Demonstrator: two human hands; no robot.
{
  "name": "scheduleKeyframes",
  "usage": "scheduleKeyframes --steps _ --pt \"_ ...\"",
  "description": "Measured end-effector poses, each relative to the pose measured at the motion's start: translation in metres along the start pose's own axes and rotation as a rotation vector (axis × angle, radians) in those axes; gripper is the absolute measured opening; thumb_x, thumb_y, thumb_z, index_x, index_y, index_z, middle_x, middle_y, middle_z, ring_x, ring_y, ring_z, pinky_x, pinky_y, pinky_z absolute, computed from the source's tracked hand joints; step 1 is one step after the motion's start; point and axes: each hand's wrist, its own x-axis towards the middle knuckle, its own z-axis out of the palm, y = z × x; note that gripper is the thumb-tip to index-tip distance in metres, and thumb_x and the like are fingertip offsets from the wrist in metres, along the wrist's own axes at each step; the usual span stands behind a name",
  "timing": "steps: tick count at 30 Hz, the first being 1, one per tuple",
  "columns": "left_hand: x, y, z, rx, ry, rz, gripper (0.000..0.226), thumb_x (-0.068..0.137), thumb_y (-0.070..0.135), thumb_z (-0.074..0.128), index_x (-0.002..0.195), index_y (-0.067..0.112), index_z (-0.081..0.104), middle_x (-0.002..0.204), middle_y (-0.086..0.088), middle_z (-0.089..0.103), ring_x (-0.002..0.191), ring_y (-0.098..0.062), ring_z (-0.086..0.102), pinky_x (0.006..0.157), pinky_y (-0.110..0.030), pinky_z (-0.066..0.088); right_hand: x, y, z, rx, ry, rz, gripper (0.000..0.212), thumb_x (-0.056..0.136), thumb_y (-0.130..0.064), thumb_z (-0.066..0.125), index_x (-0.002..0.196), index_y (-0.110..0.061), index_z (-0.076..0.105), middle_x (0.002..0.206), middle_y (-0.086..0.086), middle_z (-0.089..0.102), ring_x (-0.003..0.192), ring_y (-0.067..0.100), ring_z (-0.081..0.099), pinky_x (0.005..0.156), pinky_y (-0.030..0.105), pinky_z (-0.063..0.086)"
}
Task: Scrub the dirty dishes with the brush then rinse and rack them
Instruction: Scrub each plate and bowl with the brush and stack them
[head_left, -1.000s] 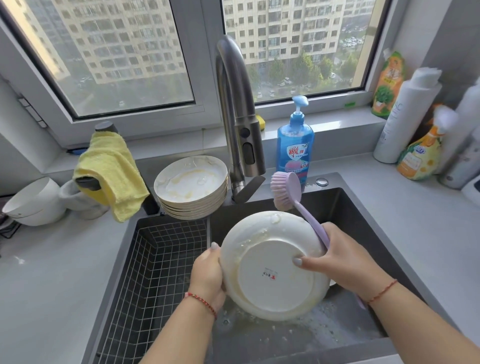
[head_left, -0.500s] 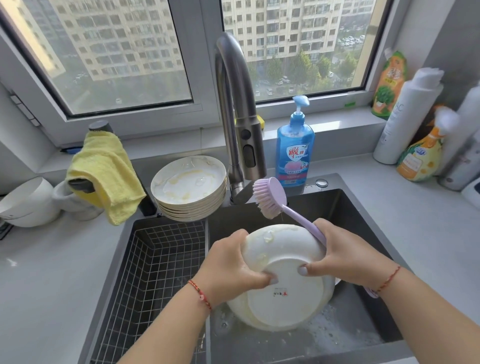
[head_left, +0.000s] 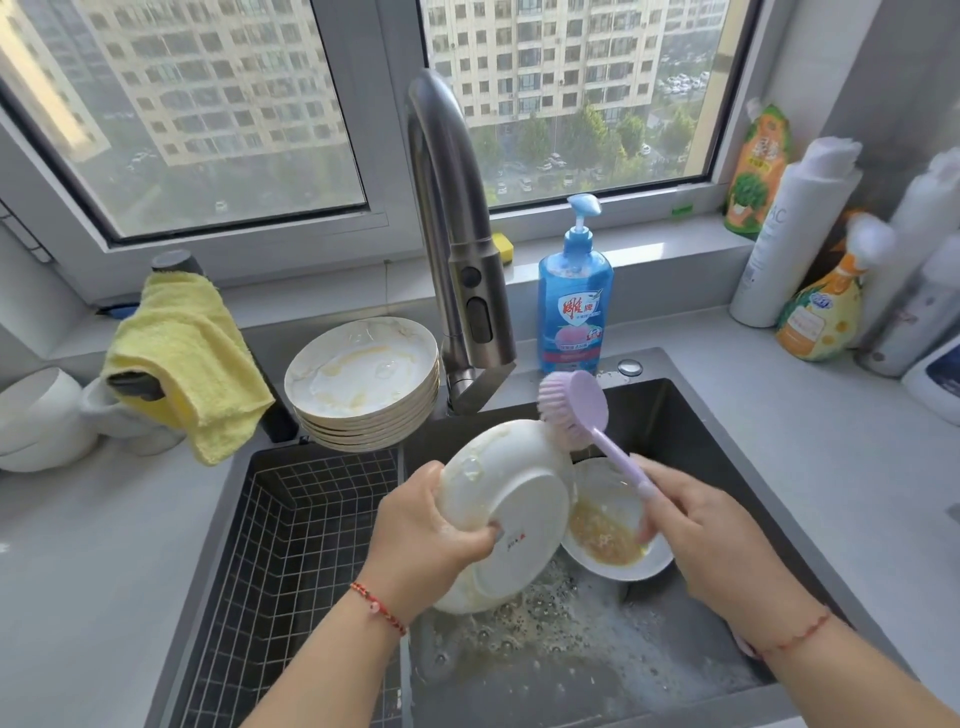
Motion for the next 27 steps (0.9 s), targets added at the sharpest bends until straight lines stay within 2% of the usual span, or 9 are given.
scheduleKeyframes --steps 3,6,8,10,13,18,21,24,27 --pt "0.001 -0.001 0.003 0.011 0.051 -0.036 0.037 0.062 0.026 0.089 0.080 0.019 0.058 0.076 0.006 0.064 0.070 -0.010 0.062 0.059 -0.024 0.053 -0.015 -0.003 0.008 0.015 -0.066 -0.001 0.035 0.100 -0.029 0.042 0.128 -0.047 0.052 0.053 -0.013 0.057 0.047 0.000 0.048 0.049 0.016 0.039" --pt "0.003 -0.001 0.011 0.022 0.044 -0.081 0.034 0.066 0.023 0.087 0.081 0.017 0.057 0.078 0.007 0.065 0.074 -0.014 0.064 0.065 -0.028 0.055 -0.033 -0.021 0.020 -0.102 -0.192 -0.126 0.043 0.099 -0.031 0.043 0.136 -0.052 0.038 0.066 -0.007 0.061 0.047 0.004 0.044 0.047 0.018 0.033" --pt "0.005 -0.001 0.016 0.044 0.025 -0.056 0.037 0.070 0.018 0.085 0.092 0.020 0.054 0.086 0.012 0.061 0.086 -0.014 0.063 0.075 -0.020 0.053 -0.046 -0.030 0.027 -0.275 -0.262 -0.204 0.046 0.099 -0.036 0.041 0.139 -0.055 0.030 0.074 -0.005 0.061 0.054 0.008 0.046 0.056 0.024 0.040" --pt "0.003 0.000 0.015 0.052 0.034 -0.072 0.037 0.070 0.021 0.085 0.089 0.023 0.054 0.082 0.016 0.058 0.082 -0.010 0.061 0.067 -0.011 0.048 -0.045 -0.035 0.023 -0.332 -0.247 -0.212 0.043 0.099 -0.038 0.039 0.135 -0.060 0.030 0.078 -0.006 0.062 0.059 0.008 0.051 0.061 0.024 0.043" --pt "-0.006 -0.002 0.008 -0.049 0.060 -0.091 0.034 0.063 0.020 0.089 0.078 0.021 0.058 0.074 0.008 0.064 0.068 -0.009 0.061 0.055 -0.015 0.047 -0.022 -0.021 0.010 -0.180 -0.171 -0.060 0.033 0.100 -0.031 0.041 0.112 -0.062 0.044 0.071 -0.003 0.063 0.055 0.006 0.052 0.056 0.023 0.043" --pt "-0.012 -0.009 0.001 -0.153 0.073 -0.106 0.041 0.057 0.021 0.092 0.087 0.020 0.063 0.084 0.002 0.069 0.079 -0.014 0.067 0.068 -0.031 0.059 -0.014 0.009 0.010 0.025 -0.180 0.291 0.031 0.100 -0.026 0.039 0.108 -0.042 0.064 0.060 0.002 0.037 0.040 0.011 0.026 0.040 0.020 0.024" --pt "-0.013 -0.009 0.005 -0.124 0.057 -0.098 0.038 0.060 0.020 0.091 0.084 0.022 0.061 0.082 0.003 0.068 0.076 -0.013 0.066 0.062 -0.022 0.054 -0.023 -0.007 0.012 -0.009 -0.161 0.080 0.030 0.100 -0.025 0.039 0.109 -0.038 0.064 0.054 -0.005 0.038 0.038 0.005 0.026 0.041 0.022 0.025" --pt "-0.015 -0.006 0.013 -0.101 0.015 -0.117 0.036 0.063 0.021 0.089 0.080 0.021 0.058 0.078 0.005 0.065 0.072 -0.012 0.062 0.054 -0.017 0.045 -0.030 -0.033 0.012 -0.112 -0.212 -0.155 0.031 0.101 -0.029 0.039 0.117 -0.051 0.053 0.057 -0.004 0.047 0.042 0.005 0.037 0.045 0.017 0.029" --pt "-0.016 -0.006 0.015 -0.119 -0.002 -0.107 0.036 0.063 0.021 0.089 0.080 0.022 0.057 0.078 0.005 0.065 0.071 -0.009 0.061 0.053 -0.012 0.044 -0.024 -0.038 0.011 -0.164 -0.220 -0.167 0.028 0.100 -0.030 0.039 0.115 -0.049 0.054 0.060 -0.003 0.053 0.049 0.008 0.047 0.048 0.021 0.036"
